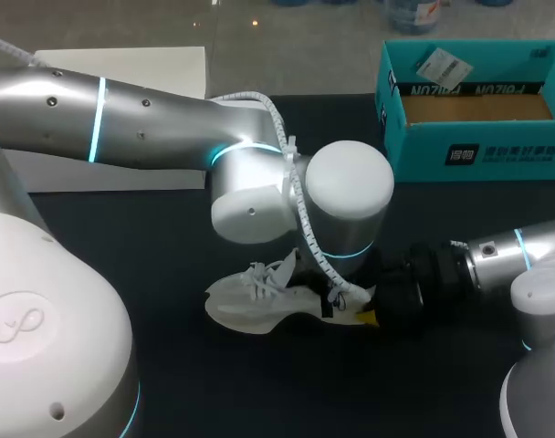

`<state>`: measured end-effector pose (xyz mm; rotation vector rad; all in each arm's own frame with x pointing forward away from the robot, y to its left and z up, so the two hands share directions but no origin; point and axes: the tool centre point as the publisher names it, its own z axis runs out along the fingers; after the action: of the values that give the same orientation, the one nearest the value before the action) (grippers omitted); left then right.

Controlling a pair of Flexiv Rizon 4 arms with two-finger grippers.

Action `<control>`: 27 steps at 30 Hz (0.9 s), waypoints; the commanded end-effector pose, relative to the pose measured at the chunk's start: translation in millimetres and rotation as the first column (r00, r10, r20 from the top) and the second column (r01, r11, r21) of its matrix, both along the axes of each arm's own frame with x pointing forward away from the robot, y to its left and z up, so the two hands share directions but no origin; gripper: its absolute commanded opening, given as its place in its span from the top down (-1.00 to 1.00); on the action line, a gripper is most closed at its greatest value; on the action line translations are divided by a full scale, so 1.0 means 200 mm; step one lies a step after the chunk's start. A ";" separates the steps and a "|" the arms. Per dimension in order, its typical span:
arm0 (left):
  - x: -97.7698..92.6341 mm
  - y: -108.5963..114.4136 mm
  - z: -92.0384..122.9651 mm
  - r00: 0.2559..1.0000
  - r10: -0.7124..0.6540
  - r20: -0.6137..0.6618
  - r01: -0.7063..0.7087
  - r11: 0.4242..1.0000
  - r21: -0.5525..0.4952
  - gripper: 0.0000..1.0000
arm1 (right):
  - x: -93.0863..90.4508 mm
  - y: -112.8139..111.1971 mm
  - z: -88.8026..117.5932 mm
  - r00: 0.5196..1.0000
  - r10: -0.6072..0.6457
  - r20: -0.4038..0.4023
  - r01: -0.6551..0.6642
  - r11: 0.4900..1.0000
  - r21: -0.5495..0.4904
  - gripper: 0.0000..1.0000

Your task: Take the shoe out of the shoebox, open the shoe tongue, remove and reinsert the insole, then place the shoe into the shoebox

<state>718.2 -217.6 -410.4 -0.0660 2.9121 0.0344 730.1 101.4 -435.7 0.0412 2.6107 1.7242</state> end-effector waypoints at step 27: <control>-0.05 0.07 0.25 0.992 0.019 0.121 -0.007 0.995 -0.102 1.00 | 0.00 0.01 -0.03 1.000 -0.001 -0.001 0.001 1.000 -0.004 1.00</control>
<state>713.1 -214.9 -371.4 -0.1017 2.7932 -0.0917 730.0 101.5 -435.3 0.0414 2.6109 1.7242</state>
